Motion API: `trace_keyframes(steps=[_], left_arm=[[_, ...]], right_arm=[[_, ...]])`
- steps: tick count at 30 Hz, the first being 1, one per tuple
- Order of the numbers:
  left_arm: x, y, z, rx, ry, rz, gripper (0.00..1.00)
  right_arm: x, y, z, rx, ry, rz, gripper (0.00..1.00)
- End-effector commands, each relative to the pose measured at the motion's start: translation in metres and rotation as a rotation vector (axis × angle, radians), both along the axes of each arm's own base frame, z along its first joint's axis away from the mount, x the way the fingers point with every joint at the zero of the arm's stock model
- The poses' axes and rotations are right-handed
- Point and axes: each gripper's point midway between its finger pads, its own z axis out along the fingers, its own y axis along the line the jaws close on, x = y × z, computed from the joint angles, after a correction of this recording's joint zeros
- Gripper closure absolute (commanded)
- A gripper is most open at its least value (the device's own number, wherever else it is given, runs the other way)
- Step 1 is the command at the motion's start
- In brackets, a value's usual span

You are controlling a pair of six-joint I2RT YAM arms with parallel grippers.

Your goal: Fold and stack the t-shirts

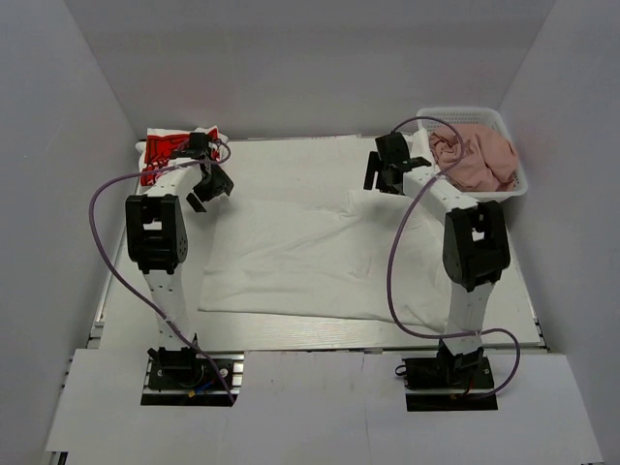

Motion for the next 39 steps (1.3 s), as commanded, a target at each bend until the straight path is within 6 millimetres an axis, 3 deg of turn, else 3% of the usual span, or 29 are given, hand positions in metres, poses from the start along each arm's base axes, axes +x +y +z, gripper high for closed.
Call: trace_keyframes(steps=[1, 5, 6, 8, 9, 11, 12, 13, 14, 15, 16, 18, 20, 25, 26, 27, 29, 30, 31, 32, 33, 34, 37, 39], left_arm=[[0.016, 0.007, 0.004, 0.051, -0.016, -0.013, 0.11], [0.028, -0.001, -0.009, 0.008, -0.025, -0.034, 0.22], [0.027, -0.003, -0.016, 0.0, -0.011, -0.038, 0.26], [0.033, -0.005, -0.015, -0.01, -0.028, -0.042, 0.33], [0.031, -0.007, -0.028, -0.021, -0.002, -0.047, 0.41], [0.039, -0.011, -0.028, -0.033, -0.022, -0.075, 0.58], [0.039, -0.017, -0.028, -0.064, -0.022, -0.09, 0.83], [0.041, -0.019, -0.033, -0.07, -0.016, -0.103, 0.97], [0.038, -0.02, -0.033, -0.079, -0.007, -0.107, 1.0], [0.036, -0.022, -0.037, -0.083, 0.0, -0.12, 1.0], [0.033, -0.022, -0.042, -0.083, 0.006, -0.12, 1.0], [0.026, -0.014, -0.041, -0.046, 0.007, -0.103, 1.0], [0.016, -0.009, -0.043, -0.021, 0.025, -0.091, 1.0], [0.014, -0.002, -0.021, -0.012, -0.051, -0.078, 1.0], [0.011, 0.0, -0.024, 0.0, -0.042, -0.072, 1.0], [0.012, 0.002, -0.018, 0.008, -0.054, -0.068, 1.0], [0.01, 0.004, -0.015, 0.019, -0.051, -0.062, 1.0], [0.011, 0.006, -0.01, 0.028, -0.06, -0.058, 1.0], [0.011, 0.006, -0.01, 0.032, -0.059, -0.067, 1.0], [0.011, 0.008, -0.005, 0.042, -0.069, -0.062, 1.0], [0.012, 0.008, 0.0, 0.047, -0.08, -0.071, 1.0], [0.006, 0.011, -0.004, 0.059, -0.058, -0.066, 1.0], [0.003, 0.012, 0.009, 0.067, -0.081, -0.061, 1.0], [0.003, 0.008, 0.015, 0.072, -0.098, -0.078, 1.0]], right_arm=[[0.029, -0.011, 0.009, -0.07, -0.036, -0.01, 0.1], [0.044, -0.022, -0.011, -0.11, -0.018, -0.045, 0.1], [0.051, -0.024, -0.008, -0.113, -0.031, -0.046, 0.1], [0.056, -0.029, -0.024, -0.126, -0.006, -0.044, 0.1], [0.065, -0.026, -0.018, -0.116, -0.03, -0.042, 0.1], [0.075, -0.026, -0.03, -0.119, -0.019, -0.028, 0.1], [0.078, -0.025, -0.032, -0.118, -0.022, -0.026, 0.1], [0.086, -0.027, -0.036, -0.111, -0.02, -0.027, 0.1], [0.094, -0.025, -0.039, -0.109, -0.018, -0.026, 0.1], [0.095, -0.024, -0.051, -0.113, 0.002, -0.023, 0.1], [0.109, -0.025, -0.038, -0.097, -0.038, -0.035, 0.1], [0.113, -0.028, -0.057, -0.098, -0.021, -0.056, 0.1], [0.121, -0.028, -0.057, -0.073, -0.038, -0.049, 0.1], [0.129, -0.011, -0.077, -0.011, -0.033, 0.024, 0.11], [0.129, -0.007, -0.076, 0.012, -0.029, 0.043, 0.16], [0.124, -0.003, -0.08, 0.017, -0.006, 0.057, 0.33], [0.122, -0.003, -0.074, 0.032, -0.007, 0.054, 0.54], [0.111, 0.0, -0.083, 0.025, 0.018, 0.062, 0.68], [0.113, -0.001, -0.064, 0.031, -0.021, 0.058, 0.77], [0.108, -0.002, -0.068, 0.031, -0.02, 0.059, 0.84], [0.1, -0.004, -0.074, 0.026, -0.005, 0.06, 0.98], [0.104, -0.004, -0.049, 0.035, -0.059, 0.056, 1.0], [0.102, -0.004, -0.034, 0.029, -0.098, 0.066, 1.0], [0.103, -0.004, -0.013, 0.023, -0.137, 0.084, 1.0]])
